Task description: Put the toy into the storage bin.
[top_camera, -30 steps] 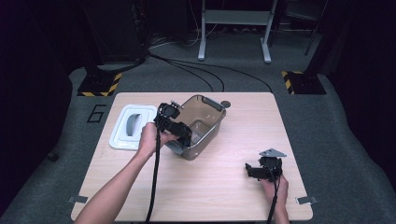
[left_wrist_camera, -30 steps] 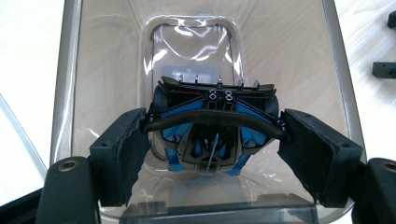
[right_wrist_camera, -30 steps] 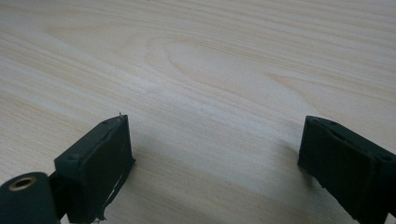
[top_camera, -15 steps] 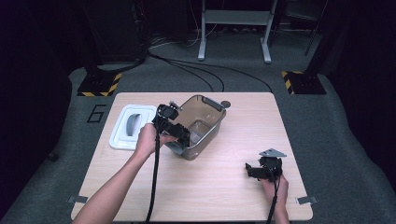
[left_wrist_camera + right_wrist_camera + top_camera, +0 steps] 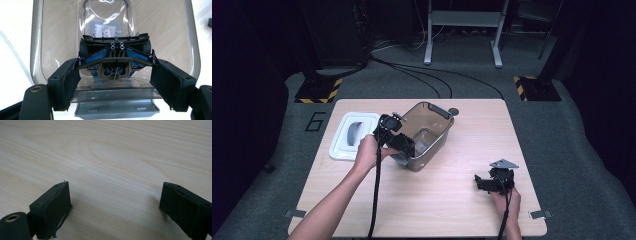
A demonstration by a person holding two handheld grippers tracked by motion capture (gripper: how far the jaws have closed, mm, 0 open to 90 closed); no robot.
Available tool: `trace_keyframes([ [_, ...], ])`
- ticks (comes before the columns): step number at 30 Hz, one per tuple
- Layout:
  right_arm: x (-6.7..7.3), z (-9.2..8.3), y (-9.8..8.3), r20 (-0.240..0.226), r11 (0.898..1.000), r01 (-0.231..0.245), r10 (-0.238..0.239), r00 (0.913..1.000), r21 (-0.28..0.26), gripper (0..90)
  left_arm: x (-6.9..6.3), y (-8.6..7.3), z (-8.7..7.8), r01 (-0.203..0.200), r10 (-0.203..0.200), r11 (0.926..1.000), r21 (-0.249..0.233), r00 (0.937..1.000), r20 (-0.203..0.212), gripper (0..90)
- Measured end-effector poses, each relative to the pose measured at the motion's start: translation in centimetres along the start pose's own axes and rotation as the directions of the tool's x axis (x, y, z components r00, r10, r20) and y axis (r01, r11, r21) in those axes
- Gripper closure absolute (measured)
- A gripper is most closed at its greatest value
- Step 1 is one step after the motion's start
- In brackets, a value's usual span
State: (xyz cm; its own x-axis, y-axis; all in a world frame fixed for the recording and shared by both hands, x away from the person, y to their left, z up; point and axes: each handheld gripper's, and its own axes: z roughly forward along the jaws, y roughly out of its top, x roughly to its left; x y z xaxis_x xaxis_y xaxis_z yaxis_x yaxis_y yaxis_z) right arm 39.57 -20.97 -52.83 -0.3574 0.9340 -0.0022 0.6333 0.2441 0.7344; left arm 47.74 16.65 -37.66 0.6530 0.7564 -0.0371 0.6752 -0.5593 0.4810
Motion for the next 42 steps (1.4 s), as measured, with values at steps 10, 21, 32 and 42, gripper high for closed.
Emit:
trace_keyframes([
  [10,0.0,0.0,0.0,0.000,1.000,0.000,0.000,1.0000,0.000,8.8,-0.2,-0.1,-0.3,-0.017,0.017,0.9997,-0.018,0.9998,-0.008,22.1],
  [21,0.0,0.0,0.0,0.000,1.000,0.000,0.000,1.0000,0.000,8.8,-0.2,-0.2,-0.7,-0.030,0.030,0.9992,-0.027,0.9995,-0.003,15.7],
  [32,0.0,0.0,0.0,0.000,1.000,0.000,0.000,1.0000,0.000,8.8,0.2,-0.9,-2.1,-0.025,0.025,0.9975,-0.066,0.9997,-0.009,13.7],
  [42,0.0,0.0,0.0,0.000,1.000,0.000,0.000,1.0000,0.000,8.8,1.5,-2.3,-4.2,-0.005,0.002,0.9948,-0.102,0.9997,-0.025,11.8],
])
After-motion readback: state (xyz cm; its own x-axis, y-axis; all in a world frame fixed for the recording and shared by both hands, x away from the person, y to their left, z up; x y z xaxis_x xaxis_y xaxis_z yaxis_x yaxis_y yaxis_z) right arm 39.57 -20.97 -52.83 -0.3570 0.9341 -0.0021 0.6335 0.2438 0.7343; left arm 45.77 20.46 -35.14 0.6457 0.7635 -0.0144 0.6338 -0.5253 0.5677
